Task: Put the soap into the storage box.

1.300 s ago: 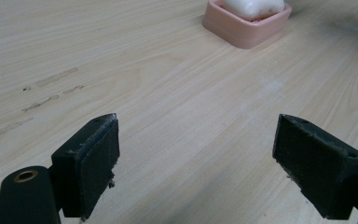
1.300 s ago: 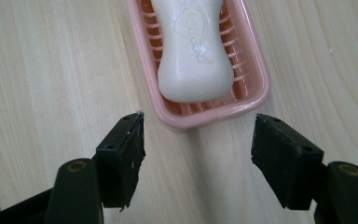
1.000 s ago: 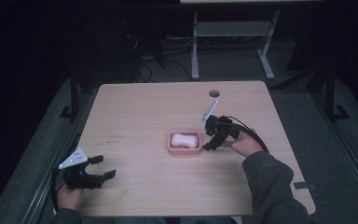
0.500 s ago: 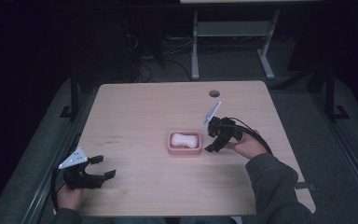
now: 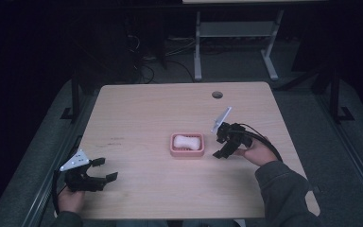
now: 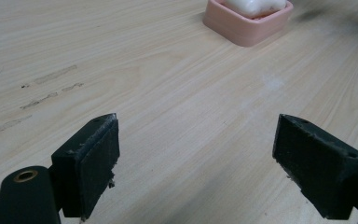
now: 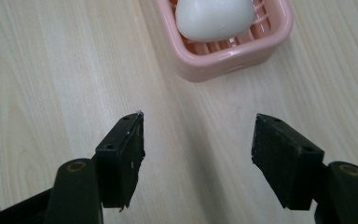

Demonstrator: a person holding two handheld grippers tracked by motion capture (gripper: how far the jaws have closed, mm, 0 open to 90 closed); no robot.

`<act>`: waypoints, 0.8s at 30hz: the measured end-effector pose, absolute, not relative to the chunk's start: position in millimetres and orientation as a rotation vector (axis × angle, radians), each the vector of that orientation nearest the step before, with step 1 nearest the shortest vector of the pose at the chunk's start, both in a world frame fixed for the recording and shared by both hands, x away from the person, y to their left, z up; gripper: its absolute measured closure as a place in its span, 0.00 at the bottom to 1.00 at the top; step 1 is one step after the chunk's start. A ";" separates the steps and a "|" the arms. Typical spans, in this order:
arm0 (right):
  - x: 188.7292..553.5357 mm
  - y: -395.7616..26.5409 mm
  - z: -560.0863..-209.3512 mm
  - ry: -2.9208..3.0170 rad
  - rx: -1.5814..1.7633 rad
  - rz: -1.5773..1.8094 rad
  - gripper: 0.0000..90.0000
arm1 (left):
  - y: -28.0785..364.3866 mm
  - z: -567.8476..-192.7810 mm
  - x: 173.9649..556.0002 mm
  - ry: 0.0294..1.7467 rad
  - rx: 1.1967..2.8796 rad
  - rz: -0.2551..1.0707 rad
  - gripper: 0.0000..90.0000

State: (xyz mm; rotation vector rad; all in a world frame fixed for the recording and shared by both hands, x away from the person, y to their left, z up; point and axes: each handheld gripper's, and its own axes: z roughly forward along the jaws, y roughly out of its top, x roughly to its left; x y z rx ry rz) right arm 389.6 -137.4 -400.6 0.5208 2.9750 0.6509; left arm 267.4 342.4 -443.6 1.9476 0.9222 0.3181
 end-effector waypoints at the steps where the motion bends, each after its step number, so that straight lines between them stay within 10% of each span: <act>1: 388.6 -138.9 -401.4 2.974 0.526 0.657 0.37 | 342.5 -443.6 267.4 0.922 1.948 0.318 0.15; 24: 368.0 -168.9 -416.7 2.952 0.607 0.699 0.37 | 342.5 -444.2 267.4 0.922 1.956 0.319 0.15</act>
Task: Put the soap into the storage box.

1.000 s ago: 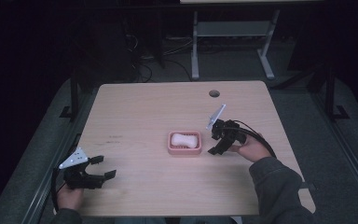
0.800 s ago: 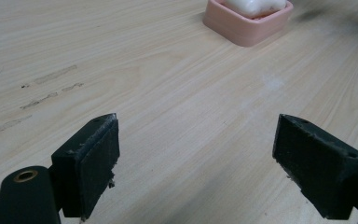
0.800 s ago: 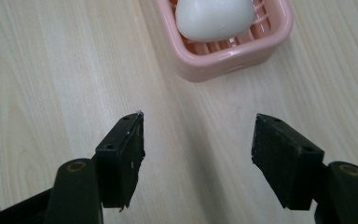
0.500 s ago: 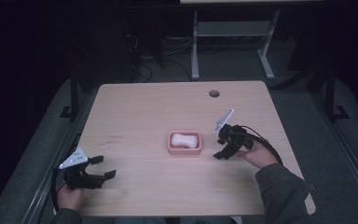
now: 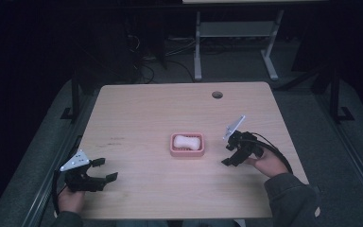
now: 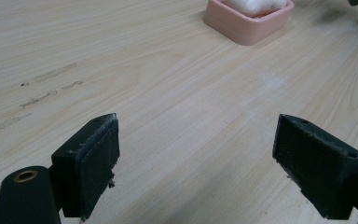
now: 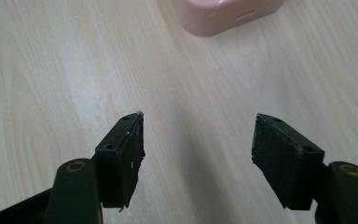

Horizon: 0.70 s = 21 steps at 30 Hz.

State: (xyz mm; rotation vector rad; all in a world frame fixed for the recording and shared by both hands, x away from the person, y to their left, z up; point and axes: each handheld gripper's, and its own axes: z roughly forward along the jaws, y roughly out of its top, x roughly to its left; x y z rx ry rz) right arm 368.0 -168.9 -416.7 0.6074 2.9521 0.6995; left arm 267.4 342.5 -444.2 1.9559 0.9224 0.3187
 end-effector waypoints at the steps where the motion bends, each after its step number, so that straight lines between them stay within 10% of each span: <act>1: 367.4 -169.7 -416.9 2.954 0.608 0.691 0.37 | 342.5 -444.3 267.4 0.922 1.956 0.318 0.15; 21: 347.1 -191.9 -426.1 2.917 0.670 0.749 0.37 | 341.6 -445.5 267.7 0.922 1.963 0.313 0.15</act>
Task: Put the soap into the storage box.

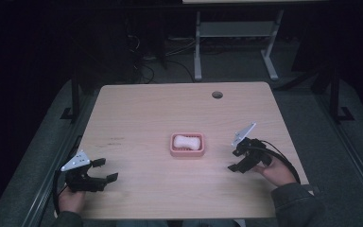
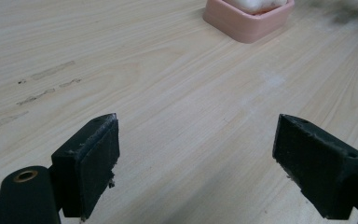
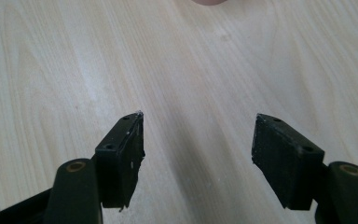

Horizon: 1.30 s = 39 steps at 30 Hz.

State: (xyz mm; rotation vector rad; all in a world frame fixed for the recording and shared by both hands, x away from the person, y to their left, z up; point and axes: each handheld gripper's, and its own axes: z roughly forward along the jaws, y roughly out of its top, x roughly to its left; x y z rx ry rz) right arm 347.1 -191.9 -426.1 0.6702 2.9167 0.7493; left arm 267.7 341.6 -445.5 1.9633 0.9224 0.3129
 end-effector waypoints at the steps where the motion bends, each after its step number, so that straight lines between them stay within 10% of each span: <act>1: 346.2 -192.8 -426.7 2.915 0.671 0.754 0.37 | 341.6 -445.5 267.8 0.920 1.964 0.314 0.15; 39: 311.1 -221.9 -443.5 2.850 0.776 0.819 0.37 | 338.9 -447.8 268.3 0.921 1.979 0.303 0.15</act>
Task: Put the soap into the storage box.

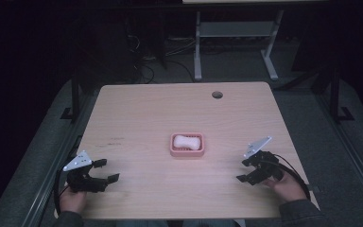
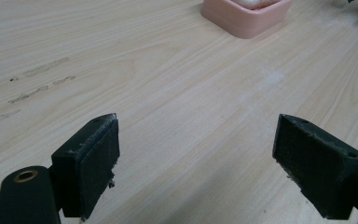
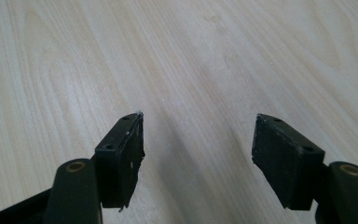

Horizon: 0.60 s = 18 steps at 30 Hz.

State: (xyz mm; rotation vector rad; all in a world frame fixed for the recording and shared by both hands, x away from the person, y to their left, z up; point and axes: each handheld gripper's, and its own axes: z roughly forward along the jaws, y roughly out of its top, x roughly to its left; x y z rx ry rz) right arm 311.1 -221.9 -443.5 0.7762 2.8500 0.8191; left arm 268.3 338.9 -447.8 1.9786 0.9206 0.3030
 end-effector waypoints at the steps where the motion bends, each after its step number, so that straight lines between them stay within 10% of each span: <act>1: 310.0 -221.9 -443.6 2.851 0.779 0.819 0.37 | 338.8 -447.8 268.4 0.920 1.978 0.303 0.15; 18: 286.8 -222.3 -444.8 2.801 0.779 0.847 0.36 | 335.7 -448.6 270.1 0.903 2.000 0.297 0.15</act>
